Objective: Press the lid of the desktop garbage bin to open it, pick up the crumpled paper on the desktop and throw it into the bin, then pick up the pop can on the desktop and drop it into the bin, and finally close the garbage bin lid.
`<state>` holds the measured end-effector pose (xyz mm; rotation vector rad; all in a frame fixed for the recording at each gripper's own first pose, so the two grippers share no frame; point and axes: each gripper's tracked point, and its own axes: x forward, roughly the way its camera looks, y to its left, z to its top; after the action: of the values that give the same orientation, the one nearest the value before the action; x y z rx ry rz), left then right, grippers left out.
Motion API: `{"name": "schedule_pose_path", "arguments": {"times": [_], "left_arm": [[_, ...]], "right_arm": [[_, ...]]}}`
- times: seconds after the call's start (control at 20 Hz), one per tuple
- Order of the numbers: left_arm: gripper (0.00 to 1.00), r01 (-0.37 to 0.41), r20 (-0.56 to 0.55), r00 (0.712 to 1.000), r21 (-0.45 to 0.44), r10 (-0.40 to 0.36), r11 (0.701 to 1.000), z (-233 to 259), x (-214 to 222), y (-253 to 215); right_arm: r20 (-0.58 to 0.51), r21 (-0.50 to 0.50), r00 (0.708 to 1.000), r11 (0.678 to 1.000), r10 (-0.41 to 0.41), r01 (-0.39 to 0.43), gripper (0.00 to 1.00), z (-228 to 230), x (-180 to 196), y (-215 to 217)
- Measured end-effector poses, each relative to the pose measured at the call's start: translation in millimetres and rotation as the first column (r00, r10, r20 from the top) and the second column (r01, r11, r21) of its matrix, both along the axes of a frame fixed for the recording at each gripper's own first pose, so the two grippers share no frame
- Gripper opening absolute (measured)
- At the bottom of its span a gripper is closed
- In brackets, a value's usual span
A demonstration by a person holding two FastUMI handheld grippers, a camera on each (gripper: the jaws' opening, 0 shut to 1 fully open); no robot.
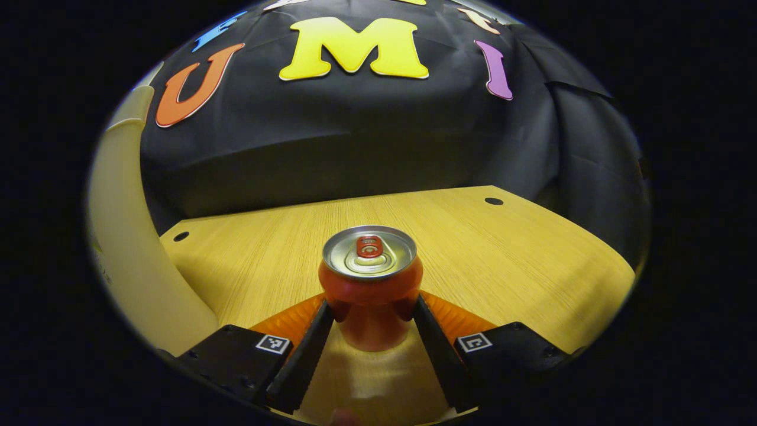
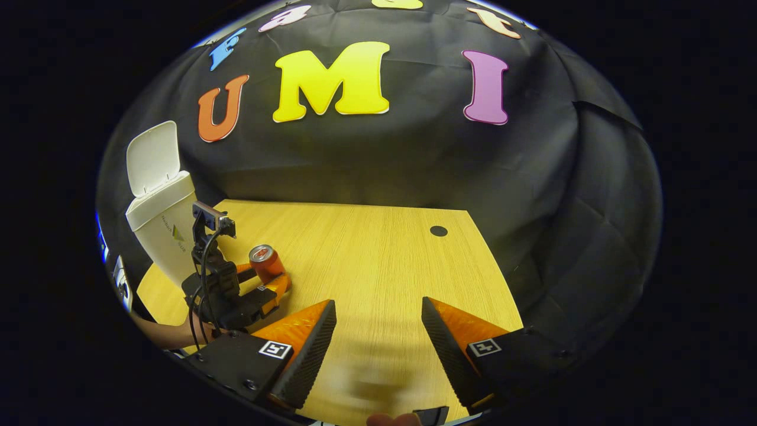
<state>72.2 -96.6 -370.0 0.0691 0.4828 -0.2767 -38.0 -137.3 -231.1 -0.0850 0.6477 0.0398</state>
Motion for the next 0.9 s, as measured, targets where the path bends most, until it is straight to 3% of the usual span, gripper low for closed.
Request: {"name": "schedule_pose_path", "arguments": {"times": [0.3,0.55,0.75,0.9], "left_arm": [[0.85,0.009,0.049,0.999,-0.004,-0.009,1.000,47,0,1],[0.84,-0.028,0.132,0.991,-0.020,0.031,0.999,141,-11,6],[0.84,-0.128,0.219,0.968,0.006,0.124,0.992,229,-14,44],[0.84,-0.241,0.286,0.931,0.009,0.228,0.971,282,-10,88]], "right_arm": [[0.018,-0.002,1.000,1.000,0.002,-0.002,0.92,8,-1,6],[0.084,0.042,0.996,0.999,-0.004,0.001,0.92,30,3,18],[0.143,0.024,0.989,0.999,0.032,-0.036,0.93,50,6,27],[0.168,0.039,0.983,0.996,0.067,-0.075,0.92,59,9,43]]}}
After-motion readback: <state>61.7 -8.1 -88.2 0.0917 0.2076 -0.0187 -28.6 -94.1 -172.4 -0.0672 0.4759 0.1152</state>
